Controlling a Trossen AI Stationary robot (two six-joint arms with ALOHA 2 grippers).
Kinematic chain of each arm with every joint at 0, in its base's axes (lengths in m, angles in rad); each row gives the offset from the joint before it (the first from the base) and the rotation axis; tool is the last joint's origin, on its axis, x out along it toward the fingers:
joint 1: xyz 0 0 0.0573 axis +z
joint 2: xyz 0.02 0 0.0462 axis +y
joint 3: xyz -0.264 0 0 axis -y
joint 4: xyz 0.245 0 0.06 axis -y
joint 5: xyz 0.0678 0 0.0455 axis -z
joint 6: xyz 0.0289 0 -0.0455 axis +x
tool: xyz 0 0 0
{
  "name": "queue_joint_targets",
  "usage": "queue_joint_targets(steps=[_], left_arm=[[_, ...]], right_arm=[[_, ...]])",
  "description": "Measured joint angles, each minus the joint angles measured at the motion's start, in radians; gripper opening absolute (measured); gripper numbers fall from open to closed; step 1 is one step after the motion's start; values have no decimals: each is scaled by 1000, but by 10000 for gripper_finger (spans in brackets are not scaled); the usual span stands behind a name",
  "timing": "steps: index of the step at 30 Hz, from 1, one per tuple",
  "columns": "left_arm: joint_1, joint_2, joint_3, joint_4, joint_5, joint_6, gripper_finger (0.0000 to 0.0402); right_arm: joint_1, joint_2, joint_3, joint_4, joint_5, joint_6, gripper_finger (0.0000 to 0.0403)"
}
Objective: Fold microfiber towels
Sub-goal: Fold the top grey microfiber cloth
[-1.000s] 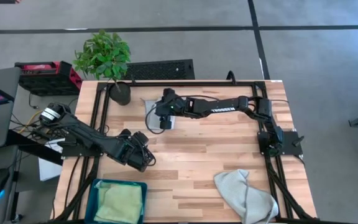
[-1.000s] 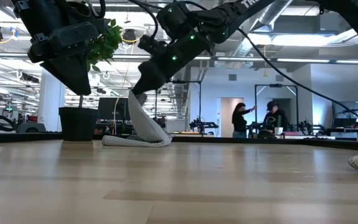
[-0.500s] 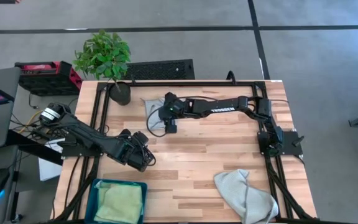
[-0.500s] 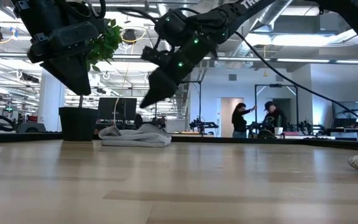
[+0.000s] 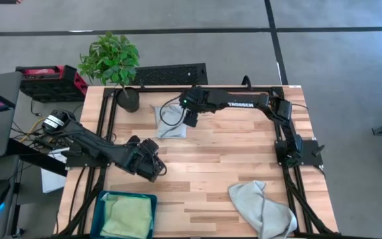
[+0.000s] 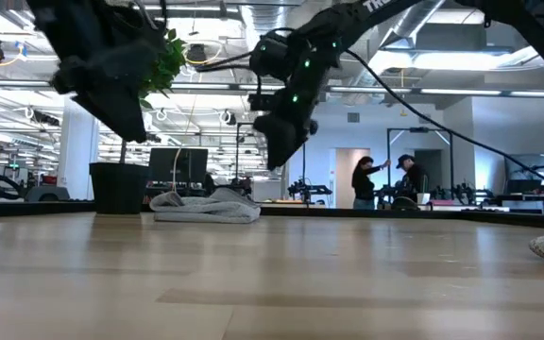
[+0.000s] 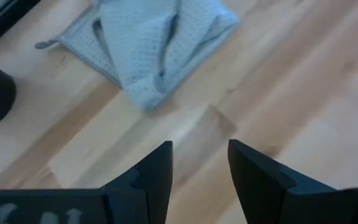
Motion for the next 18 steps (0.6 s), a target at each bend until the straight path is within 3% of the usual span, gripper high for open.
queue_joint_targets(steps=[6,12,18], left_arm=[[228,0,5,47,149,266,148],[473,0,5,265,326,642,148],[604,69,5,446,470,900,148]], right_arm=[[-3,-95,32,-136,-1,-30,221],[-12,-254,31,-250,0,-33,221],[-17,-411,31,-282,0,-10,221]])
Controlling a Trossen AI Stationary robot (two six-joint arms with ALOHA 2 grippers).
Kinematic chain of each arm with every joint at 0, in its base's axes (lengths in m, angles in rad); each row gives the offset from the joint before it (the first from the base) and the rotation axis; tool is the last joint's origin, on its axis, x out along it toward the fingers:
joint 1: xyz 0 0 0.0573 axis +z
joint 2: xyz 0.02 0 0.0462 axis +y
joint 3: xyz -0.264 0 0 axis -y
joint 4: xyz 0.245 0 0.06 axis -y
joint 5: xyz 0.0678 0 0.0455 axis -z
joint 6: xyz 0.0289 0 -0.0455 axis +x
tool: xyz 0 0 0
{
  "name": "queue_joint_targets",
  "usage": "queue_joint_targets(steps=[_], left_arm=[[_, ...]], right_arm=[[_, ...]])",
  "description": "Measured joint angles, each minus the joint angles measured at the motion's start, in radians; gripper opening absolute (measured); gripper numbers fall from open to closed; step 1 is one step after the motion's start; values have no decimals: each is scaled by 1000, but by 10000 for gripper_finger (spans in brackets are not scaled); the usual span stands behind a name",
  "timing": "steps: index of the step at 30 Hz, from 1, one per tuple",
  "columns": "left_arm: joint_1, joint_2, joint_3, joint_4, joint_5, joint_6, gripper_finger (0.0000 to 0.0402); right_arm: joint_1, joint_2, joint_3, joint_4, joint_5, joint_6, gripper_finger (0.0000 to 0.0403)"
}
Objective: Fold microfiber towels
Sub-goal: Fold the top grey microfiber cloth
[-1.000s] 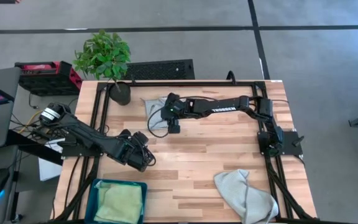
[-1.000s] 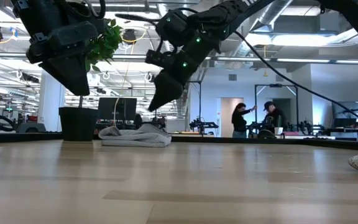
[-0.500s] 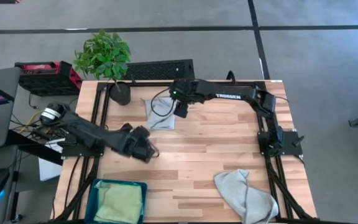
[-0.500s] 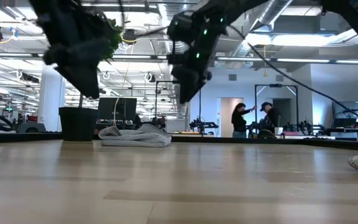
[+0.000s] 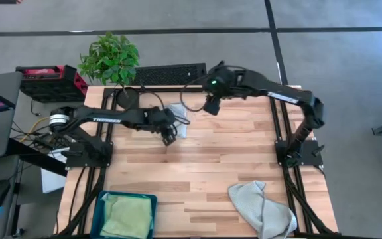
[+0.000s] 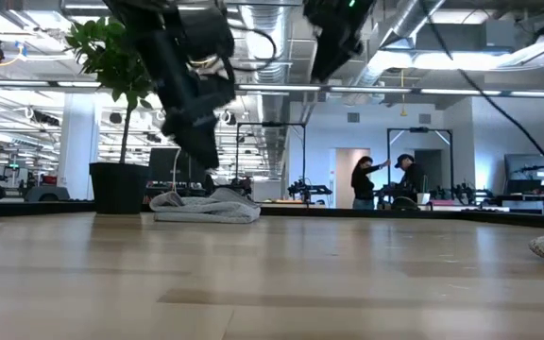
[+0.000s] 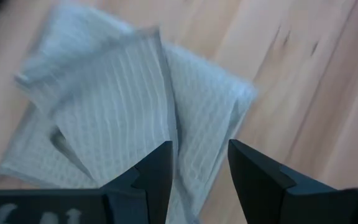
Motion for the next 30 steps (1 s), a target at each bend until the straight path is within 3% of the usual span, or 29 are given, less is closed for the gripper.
queue_joint_targets(steps=[3,8,15,27,30], left_arm=[[11,74,0,11,8,66,148],[5,155,-1,51,-73,87,148],[5,165,-1,103,-184,94,148],[6,225,0,134,-167,123,148],[5,235,0,134,-235,124,148]], right_arm=[[1,-55,0,1,0,11,221],[3,-110,0,0,0,11,221],[1,-116,-2,-4,0,11,221],[1,-115,-64,-11,0,-6,221],[1,-115,-75,-12,0,-7,221]])
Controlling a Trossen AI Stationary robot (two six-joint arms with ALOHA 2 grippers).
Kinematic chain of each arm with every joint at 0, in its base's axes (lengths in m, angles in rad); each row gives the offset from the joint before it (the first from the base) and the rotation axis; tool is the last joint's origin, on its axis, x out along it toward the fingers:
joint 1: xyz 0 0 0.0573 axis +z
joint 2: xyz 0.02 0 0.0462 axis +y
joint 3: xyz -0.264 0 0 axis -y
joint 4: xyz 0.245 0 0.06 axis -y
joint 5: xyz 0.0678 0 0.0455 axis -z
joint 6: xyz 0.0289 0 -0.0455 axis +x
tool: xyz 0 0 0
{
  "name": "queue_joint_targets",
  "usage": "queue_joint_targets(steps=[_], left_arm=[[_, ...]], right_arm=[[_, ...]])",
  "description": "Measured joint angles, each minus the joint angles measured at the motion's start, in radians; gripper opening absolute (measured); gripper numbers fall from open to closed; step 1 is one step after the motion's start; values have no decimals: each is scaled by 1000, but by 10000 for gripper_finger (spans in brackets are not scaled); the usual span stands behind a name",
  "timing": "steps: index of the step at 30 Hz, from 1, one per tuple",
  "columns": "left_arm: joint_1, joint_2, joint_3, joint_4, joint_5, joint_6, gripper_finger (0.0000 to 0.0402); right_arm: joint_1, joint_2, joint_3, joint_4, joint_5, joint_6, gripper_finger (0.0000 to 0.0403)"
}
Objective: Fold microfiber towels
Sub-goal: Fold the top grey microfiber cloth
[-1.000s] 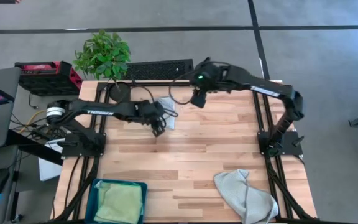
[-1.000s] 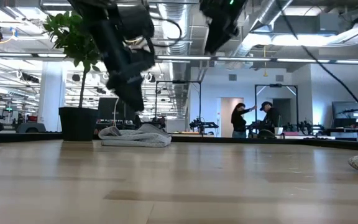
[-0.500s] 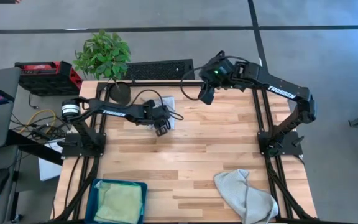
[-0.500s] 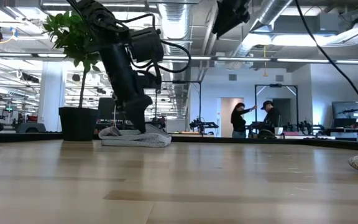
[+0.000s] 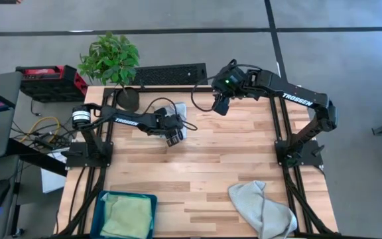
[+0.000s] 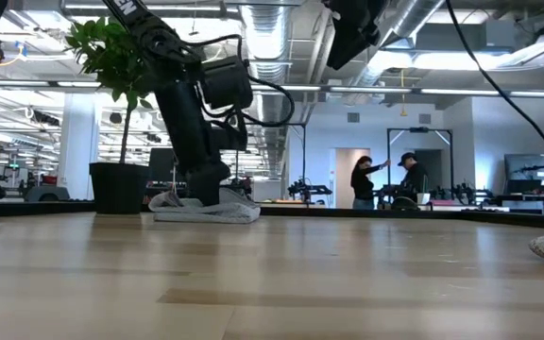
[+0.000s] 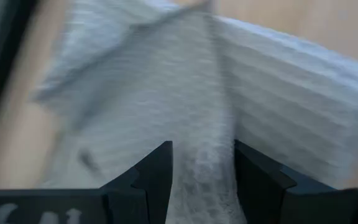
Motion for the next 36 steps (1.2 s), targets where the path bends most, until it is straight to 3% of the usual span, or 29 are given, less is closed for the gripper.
queue_joint_targets(steps=[13,18,28,36], left_arm=[[8,-27,1,-32,-243,-59,148],[30,-27,1,-105,-312,-155,148],[69,-27,1,-350,-317,-464,148],[61,-56,0,-465,-231,-544,148]], right_arm=[[0,0,-14,-3,0,0,221],[0,0,-14,-3,0,0,221],[0,0,-14,-3,0,0,221],[0,0,-14,-2,0,0,221]])
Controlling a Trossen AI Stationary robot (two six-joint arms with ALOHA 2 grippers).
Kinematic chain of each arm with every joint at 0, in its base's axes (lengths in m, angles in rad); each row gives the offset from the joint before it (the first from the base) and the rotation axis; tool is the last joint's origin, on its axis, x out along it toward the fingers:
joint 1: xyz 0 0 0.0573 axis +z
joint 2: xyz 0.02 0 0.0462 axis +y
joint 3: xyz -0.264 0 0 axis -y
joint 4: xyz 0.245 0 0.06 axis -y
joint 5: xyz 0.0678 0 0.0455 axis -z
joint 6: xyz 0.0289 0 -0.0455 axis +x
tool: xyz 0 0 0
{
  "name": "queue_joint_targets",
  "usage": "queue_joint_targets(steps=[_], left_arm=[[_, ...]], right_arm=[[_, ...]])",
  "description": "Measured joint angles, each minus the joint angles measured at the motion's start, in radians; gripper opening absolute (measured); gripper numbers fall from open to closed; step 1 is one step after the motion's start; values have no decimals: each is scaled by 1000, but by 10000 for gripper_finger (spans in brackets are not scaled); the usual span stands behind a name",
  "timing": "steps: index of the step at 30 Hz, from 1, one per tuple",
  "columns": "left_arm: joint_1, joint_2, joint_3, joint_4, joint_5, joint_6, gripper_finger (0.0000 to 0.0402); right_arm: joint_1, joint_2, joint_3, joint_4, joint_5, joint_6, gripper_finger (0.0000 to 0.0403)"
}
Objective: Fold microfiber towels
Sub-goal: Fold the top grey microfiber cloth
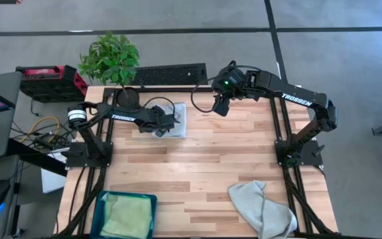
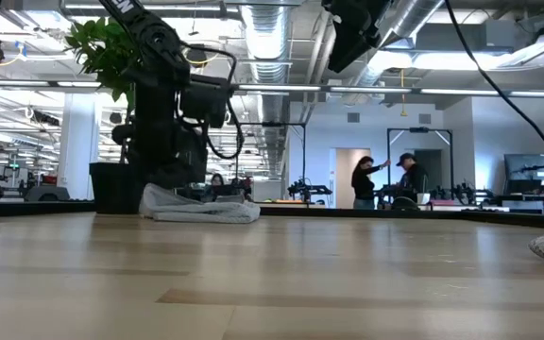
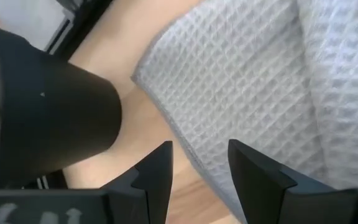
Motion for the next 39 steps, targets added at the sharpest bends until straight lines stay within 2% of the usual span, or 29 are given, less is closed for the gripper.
queue_joint_targets(steps=[5,8,12,15,18,24,28,39], left_arm=[[-38,-98,0,8,-2,-2,148],[-60,-169,0,75,44,60,148],[-64,-177,0,216,165,252,148],[-59,-130,0,301,290,410,148],[-58,-81,0,316,332,523,148],[-58,-8,-2,310,317,605,148],[-58,4,-1,319,199,601,148],[-15,26,0,333,70,547,148]], right_arm=[[0,0,0,2,0,0,221],[0,0,0,3,0,0,221],[0,0,0,5,0,0,221],[0,0,1,7,0,0,221],[0,0,1,8,0,1,221],[1,0,1,7,0,2,221],[1,0,1,8,0,2,221],[1,0,1,7,0,1,221]])
